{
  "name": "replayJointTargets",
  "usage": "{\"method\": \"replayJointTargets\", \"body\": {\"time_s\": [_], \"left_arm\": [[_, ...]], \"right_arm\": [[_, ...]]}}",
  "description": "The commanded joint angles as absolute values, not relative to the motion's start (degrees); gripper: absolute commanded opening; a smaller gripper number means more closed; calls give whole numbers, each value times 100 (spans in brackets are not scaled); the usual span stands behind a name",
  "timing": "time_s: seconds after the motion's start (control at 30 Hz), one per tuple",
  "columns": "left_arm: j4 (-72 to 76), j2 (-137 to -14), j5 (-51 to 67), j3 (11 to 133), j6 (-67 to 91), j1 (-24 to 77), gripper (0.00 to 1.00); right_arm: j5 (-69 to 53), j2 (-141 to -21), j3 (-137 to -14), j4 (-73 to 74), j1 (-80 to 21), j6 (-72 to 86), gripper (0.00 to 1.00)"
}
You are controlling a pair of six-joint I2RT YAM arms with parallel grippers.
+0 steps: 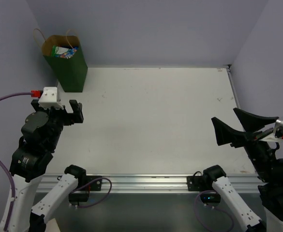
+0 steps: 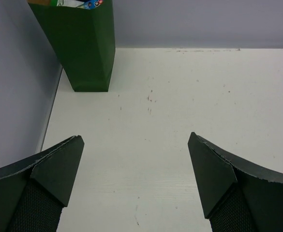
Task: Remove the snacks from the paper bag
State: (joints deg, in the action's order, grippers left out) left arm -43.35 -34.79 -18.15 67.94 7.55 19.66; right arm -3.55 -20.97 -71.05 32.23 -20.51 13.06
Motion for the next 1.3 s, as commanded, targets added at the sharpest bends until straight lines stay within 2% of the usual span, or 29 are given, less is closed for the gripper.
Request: {"method": "replayJointTargets", "body": {"time_s": [0.0,0.17,0.4,0.57,0.73,1.0,1.27], "left_arm": [[-4316,-3717,-1731,6812,967,1995,100],[-4026,-4463,-2318,7180,1186,1995,100],[-3543,-6912,-2514,9006,1091,1908,100],[-3217,-8356,-1452,10580,914,881,100],[-3111,-9877,-1819,11714,195,537,100],[-2962,-11082,-1231,12146,-228,0,91],[-2637,-11794,-1116,12419,-615,-167,72]], "right_arm": [[-220,-2189,-7120,3129,-2179,1450,99],[-359,-2109,-6733,3138,-2416,1591,99],[-949,-2047,-6416,2953,-2549,1503,99],[-1221,-2346,-6477,2892,-2549,1161,99],[-1450,-2794,-6811,3067,-2549,915,99],[-1310,-3216,-6557,2909,-2549,835,99],[-1327,-3638,-6574,2979,-2549,773,99]]}}
